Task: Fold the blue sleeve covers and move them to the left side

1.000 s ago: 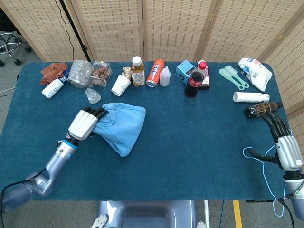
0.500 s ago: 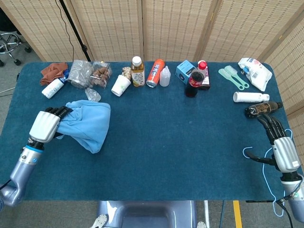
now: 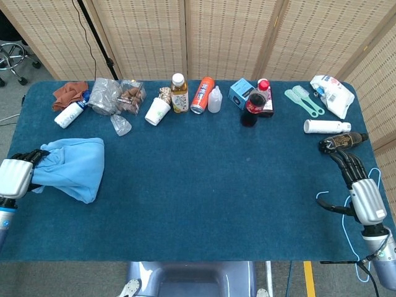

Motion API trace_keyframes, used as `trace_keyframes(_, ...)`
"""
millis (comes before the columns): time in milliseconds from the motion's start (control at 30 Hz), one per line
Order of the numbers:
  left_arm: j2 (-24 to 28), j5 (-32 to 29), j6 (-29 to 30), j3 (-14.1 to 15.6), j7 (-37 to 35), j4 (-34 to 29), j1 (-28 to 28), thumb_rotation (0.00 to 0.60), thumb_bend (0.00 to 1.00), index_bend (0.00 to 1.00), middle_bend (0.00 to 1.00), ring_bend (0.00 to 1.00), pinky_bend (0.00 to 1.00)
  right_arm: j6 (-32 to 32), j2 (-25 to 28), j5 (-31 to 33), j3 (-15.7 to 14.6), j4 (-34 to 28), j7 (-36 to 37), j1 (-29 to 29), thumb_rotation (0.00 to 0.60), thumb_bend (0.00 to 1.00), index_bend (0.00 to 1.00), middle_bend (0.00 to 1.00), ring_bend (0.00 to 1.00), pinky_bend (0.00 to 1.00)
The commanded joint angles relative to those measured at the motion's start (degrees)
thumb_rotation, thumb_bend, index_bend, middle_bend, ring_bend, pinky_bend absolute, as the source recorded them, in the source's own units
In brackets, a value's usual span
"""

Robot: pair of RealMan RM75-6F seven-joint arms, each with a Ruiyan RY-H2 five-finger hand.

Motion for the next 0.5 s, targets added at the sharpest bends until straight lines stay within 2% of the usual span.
trace_keyframes(33, -1.91, -0.15, -0.29, 0.42, -2.41, 3.62, 1.62, 0.6, 1.0, 0.83, 0.69, 0.69, 0.79, -0.12, -0.01, 0.0, 0.0, 0.02, 0.0, 0.1, 0.6, 0.0, 0.0, 0.0, 0.0, 0.01)
trace_keyframes(67, -2.16, 0.02, -0.5, 0.59, -2.55, 4.15, 1.74, 0.6, 1.0, 0.81, 0.68, 0.66, 0.78, -0.16, -0.01, -0.04, -0.03, 0.01, 0.03, 0.14, 0.6, 0.0, 0.0, 0.0, 0.0, 0.01)
trace_keyframes(100, -2.42, 0.24, -0.57, 0.77, -2.56, 4.64, 1.81, 0.6, 1.0, 0.75, 0.62, 0.58, 0.72, -0.18, -0.01, -0.09, -0.06, -0.01, 0.09, 0.17, 0.6, 0.0, 0.0, 0.0, 0.0, 0.01)
trace_keyframes(167, -2.81, 0.68, -1.06, 1.24, -1.79, 5.43, 1.93, 0.6, 1.0, 0.57, 0.43, 0.37, 0.51, -0.18, 0.0, -0.19, -0.14, -0.05, 0.16, 0.18, 0.6, 0.0, 0.0, 0.0, 0.0, 0.0)
trace_keyframes(233, -2.72, 1.05, -2.55, 1.87, -0.69, 5.37, 1.98, 0.6, 0.95, 0.25, 0.12, 0.09, 0.18, -0.17, 0.04, -0.29, -0.23, -0.1, 0.26, 0.17, 0.6, 0.0, 0.0, 0.0, 0.0, 0.0)
trace_keyframes(267, -2.44, 1.18, -3.68, 2.2, 0.12, 4.82, 1.93, 0.6, 0.91, 0.16, 0.05, 0.04, 0.1, -0.16, 0.09, -0.36, -0.29, -0.16, 0.36, 0.17, 0.6, 0.0, 0.0, 0.0, 0.0, 0.0)
trace_keyframes(300, -2.16, 1.29, -4.38, 2.42, 0.64, 4.22, 1.87, 0.6, 0.82, 0.05, 0.0, 0.0, 0.03, -0.15, 0.12, -0.38, -0.31, -0.2, 0.41, 0.17, 0.6, 0.0, 0.0, 0.0, 0.0, 0.0)
trace_keyframes(333, -1.61, 1.43, -5.34, 2.71, 1.49, 3.08, 1.78, 0.599, 0.73, 0.0, 0.0, 0.0, 0.0, -0.15, 0.18, -0.38, -0.32, -0.27, 0.47, 0.16, 0.6, 0.0, 0.0, 0.0, 0.0, 0.0)
trace_keyframes(400, -0.14, 1.52, -6.39, 2.9, 4.7, -0.05, 1.65, 0.594, 0.65, 0.0, 0.0, 0.0, 0.0, -0.16, 0.3, -0.39, -0.39, -0.44, 0.59, 0.14, 0.6, 0.0, 0.0, 0.0, 0.0, 0.0)
trace_keyframes(500, 2.07, 1.32, -6.8, 2.89, 8.87, -5.0, 1.96, 0.582, 0.6, 0.0, 0.0, 0.0, 0.0, -0.24, 0.44, -0.42, -0.49, -0.61, 0.8, 0.13, 0.6, 0.0, 0.0, 0.0, 0.0, 0.0)
